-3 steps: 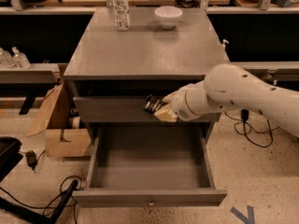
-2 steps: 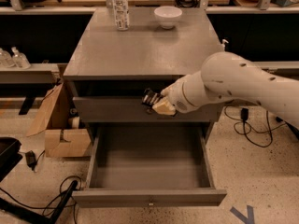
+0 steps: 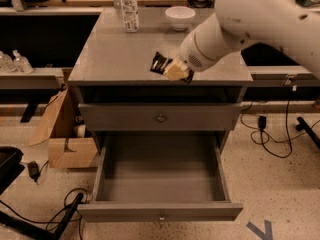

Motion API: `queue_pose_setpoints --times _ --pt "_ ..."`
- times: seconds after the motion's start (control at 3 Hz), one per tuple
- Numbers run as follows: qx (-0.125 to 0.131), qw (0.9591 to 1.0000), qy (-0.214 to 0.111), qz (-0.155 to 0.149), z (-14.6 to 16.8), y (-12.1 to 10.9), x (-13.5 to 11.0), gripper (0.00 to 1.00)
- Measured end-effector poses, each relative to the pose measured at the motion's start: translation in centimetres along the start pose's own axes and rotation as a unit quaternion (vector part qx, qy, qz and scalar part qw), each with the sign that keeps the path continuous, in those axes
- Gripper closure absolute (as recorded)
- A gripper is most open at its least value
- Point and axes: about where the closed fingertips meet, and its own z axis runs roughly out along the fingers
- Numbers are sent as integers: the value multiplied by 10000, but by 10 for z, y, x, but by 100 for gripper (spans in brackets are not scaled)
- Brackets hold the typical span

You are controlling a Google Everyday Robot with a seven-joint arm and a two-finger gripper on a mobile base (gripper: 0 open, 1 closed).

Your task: Pick rxbar chocolate from middle drawer and place on counter

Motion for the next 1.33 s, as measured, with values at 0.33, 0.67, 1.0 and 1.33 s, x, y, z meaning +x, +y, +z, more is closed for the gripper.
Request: queue_pose_setpoints --times 0.33,0.67,1.0,1.33 --pt "-26 9994 341 14 -7 -40 -21 100" --pt "-116 9980 607 144 8 -76 -20 100" --pt "44 9979 523 372 18 -124 -20 100" --pt "536 9966 -52 631 13 -182 -29 97"
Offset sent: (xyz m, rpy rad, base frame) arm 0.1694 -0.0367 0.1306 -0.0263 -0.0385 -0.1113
